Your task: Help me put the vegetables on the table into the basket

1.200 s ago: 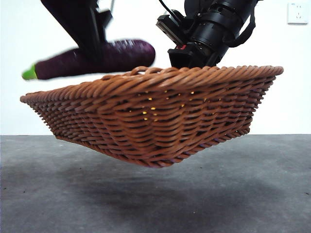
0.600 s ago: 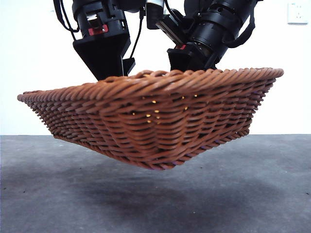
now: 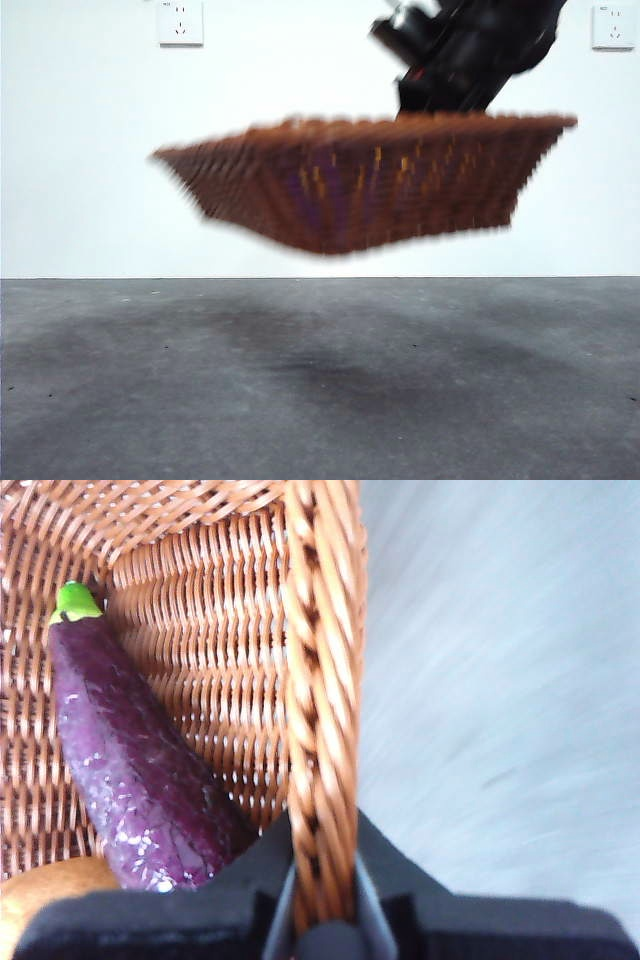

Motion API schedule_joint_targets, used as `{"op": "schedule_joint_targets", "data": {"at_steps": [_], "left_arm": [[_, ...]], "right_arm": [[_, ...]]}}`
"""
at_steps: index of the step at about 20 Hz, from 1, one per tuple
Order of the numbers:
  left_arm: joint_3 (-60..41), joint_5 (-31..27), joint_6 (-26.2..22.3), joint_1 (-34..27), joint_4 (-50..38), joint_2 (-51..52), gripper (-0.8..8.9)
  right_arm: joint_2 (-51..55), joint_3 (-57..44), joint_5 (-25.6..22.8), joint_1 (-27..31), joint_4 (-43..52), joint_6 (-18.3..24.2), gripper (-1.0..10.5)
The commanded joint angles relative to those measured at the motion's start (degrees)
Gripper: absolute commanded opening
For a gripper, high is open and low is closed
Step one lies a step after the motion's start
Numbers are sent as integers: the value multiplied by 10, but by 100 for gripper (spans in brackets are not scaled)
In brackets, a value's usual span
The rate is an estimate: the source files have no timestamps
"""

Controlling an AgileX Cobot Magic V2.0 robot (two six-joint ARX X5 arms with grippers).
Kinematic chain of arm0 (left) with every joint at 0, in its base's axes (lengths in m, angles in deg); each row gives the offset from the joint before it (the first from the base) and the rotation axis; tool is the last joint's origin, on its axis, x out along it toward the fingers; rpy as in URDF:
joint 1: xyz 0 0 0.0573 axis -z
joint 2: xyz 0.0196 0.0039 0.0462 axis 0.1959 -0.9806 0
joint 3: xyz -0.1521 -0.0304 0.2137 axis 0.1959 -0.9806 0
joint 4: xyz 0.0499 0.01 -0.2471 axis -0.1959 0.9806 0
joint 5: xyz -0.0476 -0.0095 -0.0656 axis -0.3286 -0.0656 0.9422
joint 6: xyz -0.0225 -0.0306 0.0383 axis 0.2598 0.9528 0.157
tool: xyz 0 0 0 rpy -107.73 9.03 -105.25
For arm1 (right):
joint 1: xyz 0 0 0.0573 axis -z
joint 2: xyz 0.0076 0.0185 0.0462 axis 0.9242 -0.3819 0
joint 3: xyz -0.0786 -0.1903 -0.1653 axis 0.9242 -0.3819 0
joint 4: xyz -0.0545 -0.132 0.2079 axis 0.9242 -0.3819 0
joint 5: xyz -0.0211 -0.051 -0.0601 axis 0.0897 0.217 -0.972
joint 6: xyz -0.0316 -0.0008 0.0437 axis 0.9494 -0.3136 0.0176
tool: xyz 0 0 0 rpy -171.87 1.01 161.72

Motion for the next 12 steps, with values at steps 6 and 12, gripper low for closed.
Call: {"op": "schedule_joint_targets", "data": {"at_steps": [6, 12], "left_arm": [[0, 38, 56, -114, 1, 126, -8], [0, 36, 71, -114, 1, 225, -8]], "right_arm": [[72, 24, 10, 141, -8, -33, -12], [25, 23, 11, 212, -7, -3, -12]]}}
